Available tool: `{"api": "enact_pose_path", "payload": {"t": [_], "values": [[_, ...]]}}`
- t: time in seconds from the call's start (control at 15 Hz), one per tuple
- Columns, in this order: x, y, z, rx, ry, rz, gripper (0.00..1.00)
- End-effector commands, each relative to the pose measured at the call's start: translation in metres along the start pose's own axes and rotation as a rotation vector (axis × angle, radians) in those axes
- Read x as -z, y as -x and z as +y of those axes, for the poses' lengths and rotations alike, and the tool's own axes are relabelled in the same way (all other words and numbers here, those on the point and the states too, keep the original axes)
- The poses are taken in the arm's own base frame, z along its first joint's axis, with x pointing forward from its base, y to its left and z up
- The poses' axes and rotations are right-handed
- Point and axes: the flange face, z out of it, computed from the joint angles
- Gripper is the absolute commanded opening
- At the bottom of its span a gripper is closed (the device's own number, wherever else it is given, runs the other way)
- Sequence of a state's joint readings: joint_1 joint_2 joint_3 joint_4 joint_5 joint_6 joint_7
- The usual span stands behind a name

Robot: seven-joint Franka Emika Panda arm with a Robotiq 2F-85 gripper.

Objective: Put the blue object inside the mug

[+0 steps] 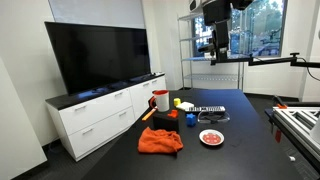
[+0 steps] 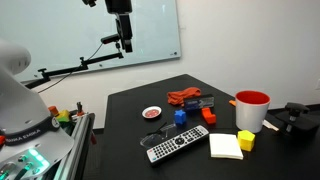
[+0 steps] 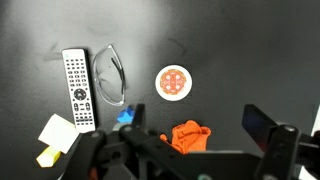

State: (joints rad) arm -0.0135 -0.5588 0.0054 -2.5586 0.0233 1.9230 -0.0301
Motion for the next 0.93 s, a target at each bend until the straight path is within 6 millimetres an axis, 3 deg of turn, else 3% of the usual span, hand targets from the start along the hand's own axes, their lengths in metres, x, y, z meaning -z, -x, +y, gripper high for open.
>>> {"api": "enact_pose_path", "payload": {"t": [0.0, 0.53, 0.87], "values": [[-0.001, -0.004, 0.003, -0.021, -0.007, -0.002, 1.0], [-0.016, -0.065, 0.056, -0.237, -0.014, 0.087, 1.0], [-0.014, -0.086, 0.063, -0.305, -0.008, 0.112, 1.0]]}}
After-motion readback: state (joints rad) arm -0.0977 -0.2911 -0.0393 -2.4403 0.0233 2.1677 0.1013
